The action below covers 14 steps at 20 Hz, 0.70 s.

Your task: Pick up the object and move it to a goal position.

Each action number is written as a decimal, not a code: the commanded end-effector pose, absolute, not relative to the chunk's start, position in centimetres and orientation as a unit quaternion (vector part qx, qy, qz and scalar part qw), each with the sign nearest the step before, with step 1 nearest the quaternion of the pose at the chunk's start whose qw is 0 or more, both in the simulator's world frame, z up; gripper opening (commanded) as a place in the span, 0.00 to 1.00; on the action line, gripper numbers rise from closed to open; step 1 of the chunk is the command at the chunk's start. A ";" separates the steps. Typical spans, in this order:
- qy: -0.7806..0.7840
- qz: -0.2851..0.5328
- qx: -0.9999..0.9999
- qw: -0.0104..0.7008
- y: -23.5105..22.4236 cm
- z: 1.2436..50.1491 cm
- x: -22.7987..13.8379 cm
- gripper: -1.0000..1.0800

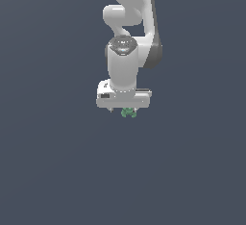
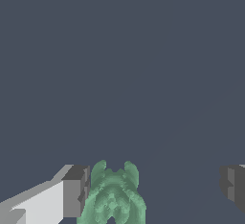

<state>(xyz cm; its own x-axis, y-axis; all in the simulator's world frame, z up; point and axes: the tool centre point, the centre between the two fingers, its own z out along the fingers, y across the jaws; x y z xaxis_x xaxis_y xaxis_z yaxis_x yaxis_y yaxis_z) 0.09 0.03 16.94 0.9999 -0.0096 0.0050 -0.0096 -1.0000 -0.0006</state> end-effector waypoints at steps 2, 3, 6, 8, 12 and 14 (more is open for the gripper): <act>0.005 -0.003 -1.000 0.000 0.0 16.9 0.1 0.96; 0.005 -0.003 -1.000 0.000 -0.1 17.0 0.1 0.96; 0.004 -0.002 -1.000 -0.001 -0.9 17.0 0.1 0.96; 0.005 -0.002 -1.000 -0.002 -1.8 17.1 0.0 0.96; 0.009 -0.001 -1.000 -0.004 -2.9 17.2 0.0 0.96; 0.012 -0.001 -1.000 -0.004 -3.1 17.2 0.1 0.96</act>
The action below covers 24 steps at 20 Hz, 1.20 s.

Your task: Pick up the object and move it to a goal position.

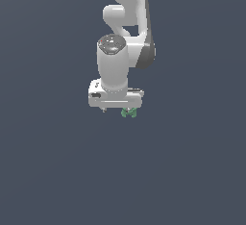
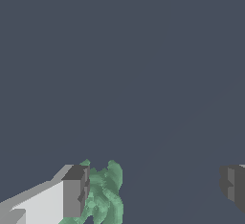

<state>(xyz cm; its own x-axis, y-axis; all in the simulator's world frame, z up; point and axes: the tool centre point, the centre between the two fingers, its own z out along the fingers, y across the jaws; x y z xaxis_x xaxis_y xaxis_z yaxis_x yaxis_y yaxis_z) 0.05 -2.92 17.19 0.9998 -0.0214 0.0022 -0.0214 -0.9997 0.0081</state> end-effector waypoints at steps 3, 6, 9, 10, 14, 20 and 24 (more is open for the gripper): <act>-0.010 0.001 1.000 0.004 -2.9 17.2 0.0 0.96; -0.002 0.001 1.000 0.004 -2.8 17.1 0.0 0.96; 0.012 0.001 1.000 0.004 -2.7 17.0 -0.2 0.96; 0.018 0.001 1.000 0.004 -2.7 16.9 -0.3 0.96; 0.048 0.000 0.999 0.004 -2.5 16.7 -0.6 0.96; 0.113 -0.001 0.994 0.004 -1.9 16.1 -1.3 0.96; 0.169 -0.001 0.986 0.003 -1.5 15.6 -2.0 0.96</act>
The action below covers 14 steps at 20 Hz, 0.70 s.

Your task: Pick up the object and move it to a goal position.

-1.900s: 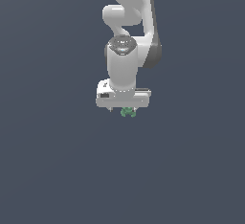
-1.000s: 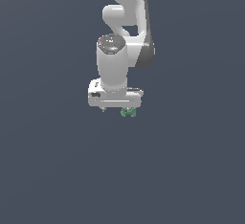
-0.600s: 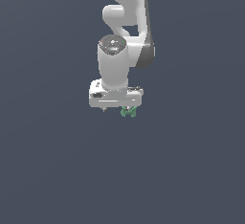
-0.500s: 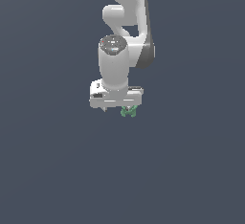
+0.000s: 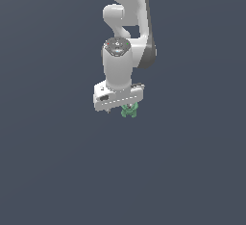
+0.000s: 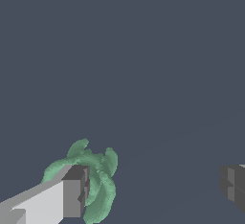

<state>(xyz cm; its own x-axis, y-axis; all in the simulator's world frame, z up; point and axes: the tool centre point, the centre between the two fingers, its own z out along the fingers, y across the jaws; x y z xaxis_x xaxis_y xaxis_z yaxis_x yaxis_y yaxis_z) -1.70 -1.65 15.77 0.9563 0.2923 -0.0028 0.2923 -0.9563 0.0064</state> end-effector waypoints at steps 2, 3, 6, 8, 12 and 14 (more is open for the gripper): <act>0.198 -0.001 0.980 0.003 -1.2 15.3 -2.3 0.96; 0.212 -0.001 0.977 0.003 -1.1 15.2 -2.5 0.96; 0.255 -0.002 0.967 0.003 -0.8 14.9 -3.0 0.96; 0.283 -0.002 0.959 0.003 -0.5 14.6 -3.3 0.96; 0.339 -0.002 0.941 0.002 0.0 14.2 -4.0 0.96; 0.367 -0.002 0.930 0.002 0.2 13.9 -4.4 0.96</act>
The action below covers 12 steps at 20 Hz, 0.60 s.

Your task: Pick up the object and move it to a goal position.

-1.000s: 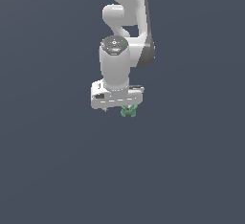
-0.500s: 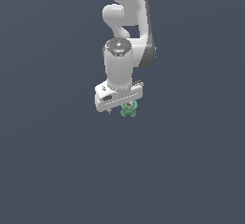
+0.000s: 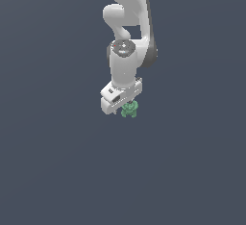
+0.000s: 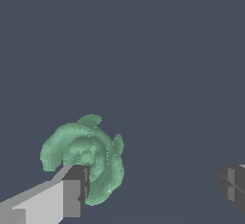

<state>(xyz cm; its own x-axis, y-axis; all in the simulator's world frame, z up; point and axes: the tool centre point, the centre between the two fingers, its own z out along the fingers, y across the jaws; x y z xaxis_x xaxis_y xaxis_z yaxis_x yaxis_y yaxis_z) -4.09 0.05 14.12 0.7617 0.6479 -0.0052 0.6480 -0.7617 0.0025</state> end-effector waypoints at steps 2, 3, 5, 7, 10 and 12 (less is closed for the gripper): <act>0.394 -0.002 0.919 0.002 0.5 13.7 -4.7 0.96; 0.407 -0.002 0.913 0.002 0.6 13.6 -4.9 0.96; 0.434 -0.002 0.901 0.001 0.9 13.4 -5.3 0.96; 0.461 -0.002 0.888 0.001 1.1 13.2 -5.6 0.96; 0.500 -0.002 0.866 0.001 1.5 12.9 -6.2 0.96; 0.525 -0.002 0.851 0.001 1.8 12.7 -6.6 0.96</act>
<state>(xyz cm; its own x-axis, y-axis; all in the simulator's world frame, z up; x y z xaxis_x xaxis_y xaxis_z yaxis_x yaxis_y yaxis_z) -6.28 1.56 12.85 0.4892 0.8722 -0.0039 0.8722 -0.4892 -0.0001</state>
